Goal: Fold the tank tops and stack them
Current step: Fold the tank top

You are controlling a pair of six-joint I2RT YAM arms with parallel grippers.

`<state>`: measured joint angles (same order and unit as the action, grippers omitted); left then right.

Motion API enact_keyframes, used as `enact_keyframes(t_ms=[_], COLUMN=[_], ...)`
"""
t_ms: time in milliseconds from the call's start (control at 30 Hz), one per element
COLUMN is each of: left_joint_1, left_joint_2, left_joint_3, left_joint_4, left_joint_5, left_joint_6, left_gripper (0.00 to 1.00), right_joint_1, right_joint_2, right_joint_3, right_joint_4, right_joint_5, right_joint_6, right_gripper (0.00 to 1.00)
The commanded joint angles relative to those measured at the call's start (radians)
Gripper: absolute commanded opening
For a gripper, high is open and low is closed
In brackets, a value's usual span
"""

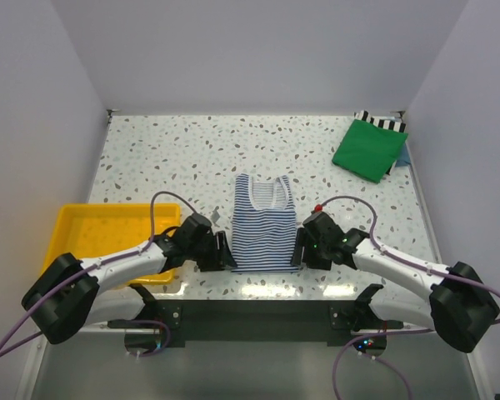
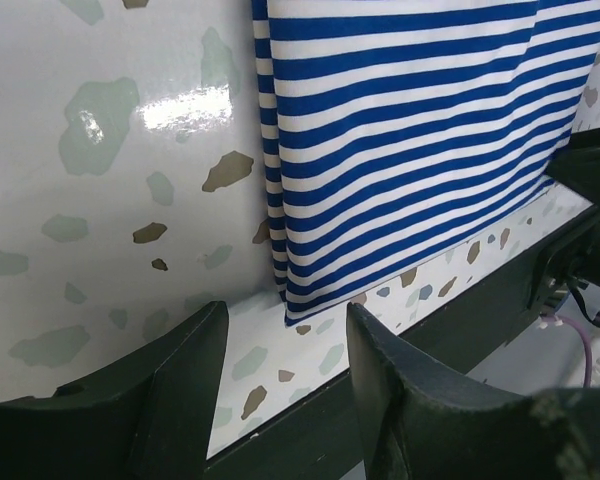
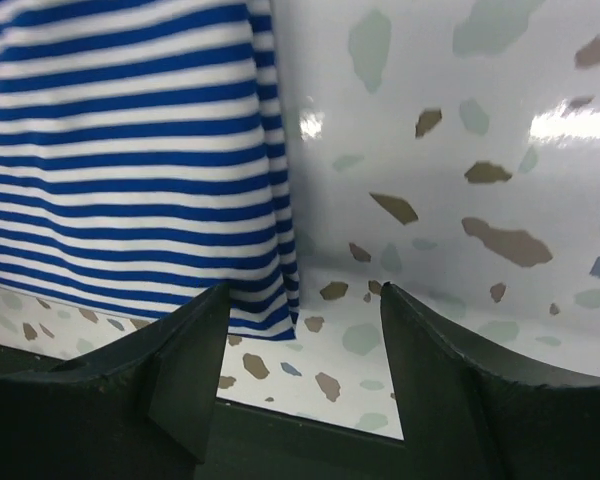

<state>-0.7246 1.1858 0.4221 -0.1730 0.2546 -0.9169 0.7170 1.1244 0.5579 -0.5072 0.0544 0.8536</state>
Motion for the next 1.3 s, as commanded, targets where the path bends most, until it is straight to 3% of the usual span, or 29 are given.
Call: enact_keyframes(t_ms=[0,367,967,1067,1267], left_joint_1=[-0.009,-0.030,-0.082,-0.082,-0.088], left_joint_2=[0.024,0.041,0.097,0.104,0.095], left_joint_3=[-0.037,-0.063,-0.079,-0.066,-0.016], left_joint_4=[0.000,-0.022,0.001,-0.002,-0.054], left_joint_5=[-0.011,-0.051,-0.077,-0.097,-0.138], left_joint_6=[-0.034,-0.117,-0.180,-0.174,-0.123], left_gripper=[0.56,0.47,0.40,0.32,0.06], right_joint_1=[-0.004,-0.004,-0.002,-0.001,-0.001], right_joint_2=[-0.026,-0.060,-0.086,-0.083,-0.071], right_joint_3=[-0.070,-0.184,-0.251,-0.242,-0.201], right_joint_4=[0.079,0.154,0.165,0.162,0.131], right_joint_5=[-0.108,-0.148,-0.143,-0.136,-0.123], right_joint_6=[0.108,0.203,0.225,0.213,0.156], right_gripper=[0.64,0.56,0.40,0.32,0.13])
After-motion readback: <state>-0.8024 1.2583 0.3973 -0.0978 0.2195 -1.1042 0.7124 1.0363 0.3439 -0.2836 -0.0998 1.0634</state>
